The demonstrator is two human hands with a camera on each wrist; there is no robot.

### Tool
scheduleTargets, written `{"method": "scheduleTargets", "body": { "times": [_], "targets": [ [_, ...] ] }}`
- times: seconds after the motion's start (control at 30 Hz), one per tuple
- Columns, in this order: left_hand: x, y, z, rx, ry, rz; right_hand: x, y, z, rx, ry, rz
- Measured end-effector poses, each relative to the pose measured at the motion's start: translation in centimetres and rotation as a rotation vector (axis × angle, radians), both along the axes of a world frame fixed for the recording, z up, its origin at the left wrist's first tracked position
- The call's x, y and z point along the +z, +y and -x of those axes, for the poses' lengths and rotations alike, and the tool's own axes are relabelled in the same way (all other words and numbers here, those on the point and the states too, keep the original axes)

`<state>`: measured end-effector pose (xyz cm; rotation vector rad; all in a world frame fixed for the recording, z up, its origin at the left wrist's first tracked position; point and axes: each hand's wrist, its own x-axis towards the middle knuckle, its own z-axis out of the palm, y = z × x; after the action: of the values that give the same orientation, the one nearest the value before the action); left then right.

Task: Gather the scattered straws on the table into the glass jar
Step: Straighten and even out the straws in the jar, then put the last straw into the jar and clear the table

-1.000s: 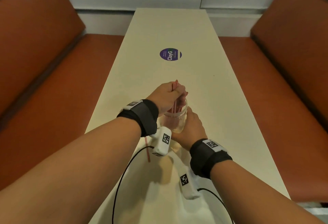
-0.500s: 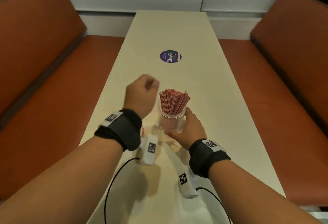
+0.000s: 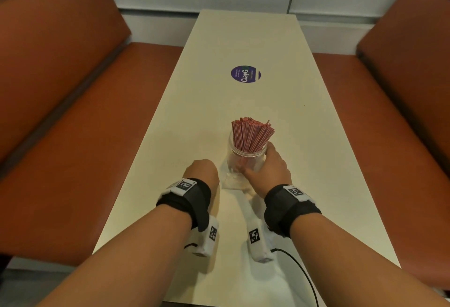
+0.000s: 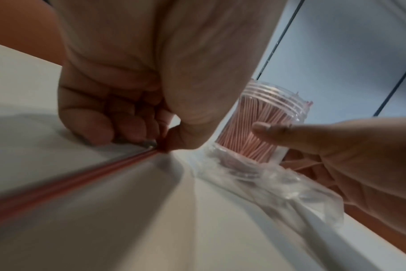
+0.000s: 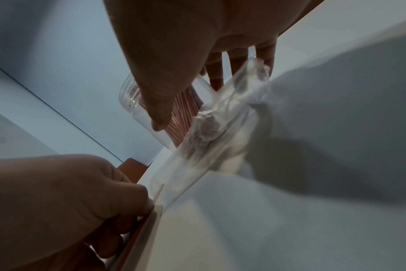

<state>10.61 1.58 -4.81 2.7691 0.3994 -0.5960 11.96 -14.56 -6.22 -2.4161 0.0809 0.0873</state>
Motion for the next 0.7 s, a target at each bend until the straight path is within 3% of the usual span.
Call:
{"method": "scheduleTargets", "body": {
  "times": [0.13, 0.3, 0.37, 0.47, 0.57, 0.63, 0.7],
  "targets": [
    [-0.6, -0.5, -0.2, -0.127, 0.083, -0.07, 0.0, 0.1, 0.0, -0.005, 0.007, -0.012],
    [0.6, -0.2, 1.1, -0.208, -0.075, -0.039, 0.0, 0.1, -0.1, -0.019, 0.019, -0.08],
    [2.6, 0.8, 0.7, -0.111, -0.217, 0.109, 0.0, 0.0, -0.2, -0.026, 0.029, -0.158],
    [6.9, 2.4, -1.3, 0.08, -0.576, 0.395, 0.1, -0.2, -0.2, -0.018, 0.053, -0.218],
    [10.3, 1.9, -3.5, 0.194, -0.881, 0.77, 0.0, -0.3, -0.2, -0.016, 0.067, -0.244],
    [11.0, 0.5, -4.6, 0.218, -0.91, 0.909, -0.2, -0.3, -0.2, -0.013, 0.067, -0.247],
    [10.4, -1.0, -5.3, 0.166, -0.872, 0.869, -0.2, -0.3, -0.3, -0.008, 0.061, -0.244]
  ]
}}
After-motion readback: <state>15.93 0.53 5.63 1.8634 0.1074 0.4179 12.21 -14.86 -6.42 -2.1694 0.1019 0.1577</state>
